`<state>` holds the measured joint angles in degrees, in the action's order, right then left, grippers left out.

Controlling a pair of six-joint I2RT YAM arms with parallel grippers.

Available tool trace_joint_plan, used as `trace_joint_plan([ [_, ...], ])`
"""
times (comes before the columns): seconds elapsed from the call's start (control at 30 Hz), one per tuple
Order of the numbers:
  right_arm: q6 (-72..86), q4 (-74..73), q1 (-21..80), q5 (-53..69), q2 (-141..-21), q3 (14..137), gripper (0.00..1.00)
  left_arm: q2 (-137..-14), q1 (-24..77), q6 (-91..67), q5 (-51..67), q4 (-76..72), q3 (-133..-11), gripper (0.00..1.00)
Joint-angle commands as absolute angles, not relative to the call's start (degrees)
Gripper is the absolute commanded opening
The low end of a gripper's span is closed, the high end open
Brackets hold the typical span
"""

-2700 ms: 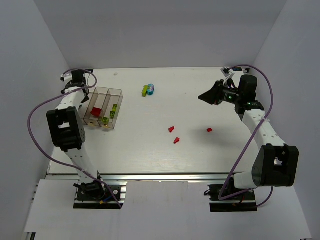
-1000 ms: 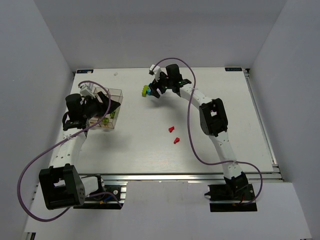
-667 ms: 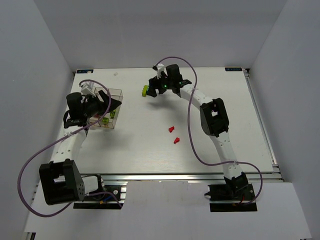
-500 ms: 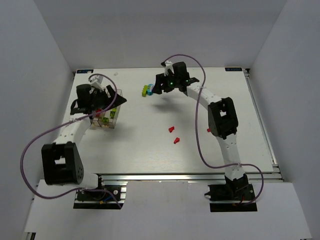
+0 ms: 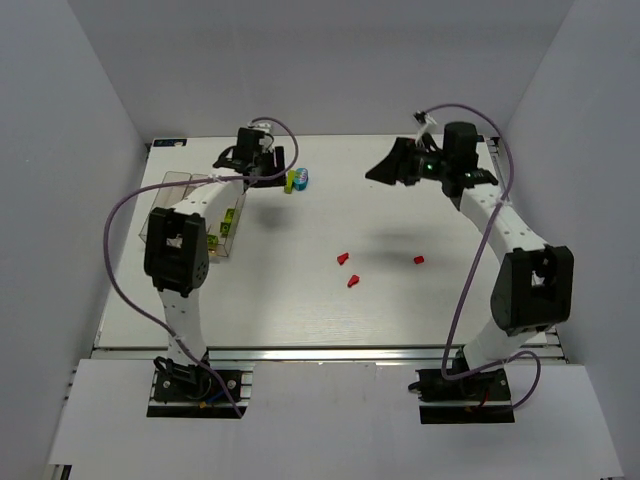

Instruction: Sort the legos into containers by color

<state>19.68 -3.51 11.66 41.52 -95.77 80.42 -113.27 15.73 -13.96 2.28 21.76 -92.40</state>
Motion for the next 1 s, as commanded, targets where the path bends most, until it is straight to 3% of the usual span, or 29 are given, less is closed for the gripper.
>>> trace_joint_plan([
  [0.0, 24.0, 2.5, 8.5, 49.8, -92.2, 73.5, 0.75, -118.5, 18.8, -10.6, -8.1, 26.3, -100.2, 0.75],
  [0.1, 20.6, -2.9, 5.7, 54.3, -90.6, 72.3, 0.76, -124.9, 20.0, -10.3, -10.5, 28.6, -107.1, 0.74],
  [0.2, 22.6, 3.4, 3.4, 55.7, -86.7, 66.9, 0.76, -127.6, 21.3, -9.9, -9.8, 27.5, -109.4, 0.73],
  [0.43, 22.6, 1.8, 0.6, 58.8, -86.0, 68.0, 0.75, -133.9, 22.5, -9.5, -13.5, 32.9, -119.7, 0.7],
  [0.97, 24.1, 3.2, -3.6, 59.8, -87.1, 67.2, 0.75, -133.7, 22.5, -6.2, -13.1, 33.7, -115.4, 0.63],
])
